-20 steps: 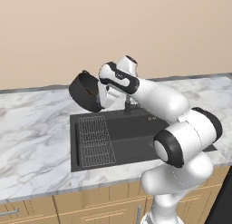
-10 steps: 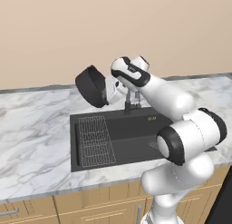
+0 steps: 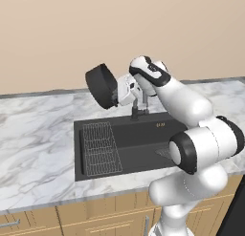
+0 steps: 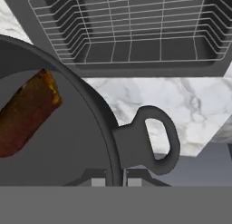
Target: Dump the sweet potato from the pot into the sink. Then turn on the water and wash the sweet potato. Then turn off the water and put the sweet potato back in the pot.
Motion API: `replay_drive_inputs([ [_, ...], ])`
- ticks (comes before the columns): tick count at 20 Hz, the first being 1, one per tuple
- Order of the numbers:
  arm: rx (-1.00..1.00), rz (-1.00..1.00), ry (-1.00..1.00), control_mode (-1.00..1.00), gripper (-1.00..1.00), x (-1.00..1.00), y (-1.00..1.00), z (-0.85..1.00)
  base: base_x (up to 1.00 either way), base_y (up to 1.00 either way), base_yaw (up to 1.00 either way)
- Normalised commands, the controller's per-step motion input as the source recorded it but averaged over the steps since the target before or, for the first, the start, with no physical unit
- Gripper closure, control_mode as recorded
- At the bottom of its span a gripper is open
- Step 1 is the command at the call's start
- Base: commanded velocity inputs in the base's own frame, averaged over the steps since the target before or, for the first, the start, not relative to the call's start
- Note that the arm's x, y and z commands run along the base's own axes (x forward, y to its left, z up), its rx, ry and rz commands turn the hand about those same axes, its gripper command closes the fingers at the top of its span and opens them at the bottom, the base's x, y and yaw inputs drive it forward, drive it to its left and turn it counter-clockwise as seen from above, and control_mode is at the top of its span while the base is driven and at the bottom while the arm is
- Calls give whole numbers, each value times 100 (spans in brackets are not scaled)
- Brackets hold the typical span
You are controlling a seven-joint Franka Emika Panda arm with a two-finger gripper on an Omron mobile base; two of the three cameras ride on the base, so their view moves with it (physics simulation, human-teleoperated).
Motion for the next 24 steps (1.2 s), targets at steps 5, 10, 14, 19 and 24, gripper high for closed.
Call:
replay_drive_inputs([
  [5, 14, -2, 0, -100, 100, 0, -11, 26, 0, 0, 0],
  [10, 12, -1, 0, -100, 100, 1, -9, 21, 0, 0, 0],
  [14, 13, 0, 0, -100, 100, 4, -9, 16, 0, 0, 0],
  [19, 13, 0, 0, -100, 100, 0, -5, 24, 0, 0, 0],
  [24, 12, 0, 0, -100, 100, 0, 0, 37, 0, 0, 0],
])
